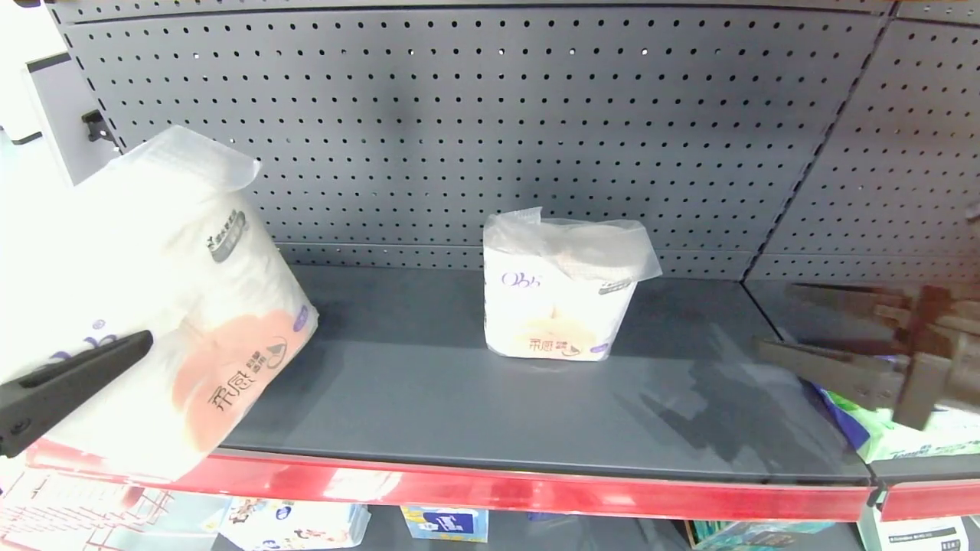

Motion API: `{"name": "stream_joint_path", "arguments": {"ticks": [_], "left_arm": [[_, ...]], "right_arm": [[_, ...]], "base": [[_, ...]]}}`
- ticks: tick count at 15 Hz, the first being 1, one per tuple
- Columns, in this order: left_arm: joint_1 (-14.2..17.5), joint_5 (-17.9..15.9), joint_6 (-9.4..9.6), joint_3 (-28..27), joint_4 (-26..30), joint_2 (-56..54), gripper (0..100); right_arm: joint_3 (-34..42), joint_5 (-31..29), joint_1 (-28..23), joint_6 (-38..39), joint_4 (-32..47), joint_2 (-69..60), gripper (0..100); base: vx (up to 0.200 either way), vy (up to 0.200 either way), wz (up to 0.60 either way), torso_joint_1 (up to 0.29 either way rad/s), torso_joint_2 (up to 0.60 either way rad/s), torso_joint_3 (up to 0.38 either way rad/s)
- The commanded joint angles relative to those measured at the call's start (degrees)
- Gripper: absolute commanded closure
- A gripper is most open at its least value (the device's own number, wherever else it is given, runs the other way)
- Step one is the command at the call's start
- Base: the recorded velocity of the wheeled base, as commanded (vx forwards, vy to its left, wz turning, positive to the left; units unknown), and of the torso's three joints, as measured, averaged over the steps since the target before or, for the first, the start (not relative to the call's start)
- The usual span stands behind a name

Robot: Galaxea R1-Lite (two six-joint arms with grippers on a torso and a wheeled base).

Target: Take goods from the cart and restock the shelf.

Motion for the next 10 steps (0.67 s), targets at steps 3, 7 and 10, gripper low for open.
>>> {"name": "stream_joint_path", "arguments": {"ticks": [3, 7, 10], "left_arm": [[0.04, -0.26, -0.45, 0.13, -0.04, 1.53, 100], [0.12, -0.08, -1.06, 0.13, -0.04, 1.53, 100], [0.12, -0.08, -0.97, -0.05, -0.04, 1.97, 100]], "right_arm": [[-7.48, 9.74, 0.87, -4.1, -10.22, 22.54, 0], [-13.54, 12.38, 2.36, -4.28, -10.31, 28.25, 0], [-15.47, 13.43, 2.45, -6.83, -10.4, 31.24, 0]], "base": [[0.0, 0.0, 0.0, 0.0, 0.0, 0.0], [0.0, 0.0, 0.0, 0.0, 0.0, 0.0], [0.0, 0.0, 0.0, 0.0, 0.0, 0.0]]}}
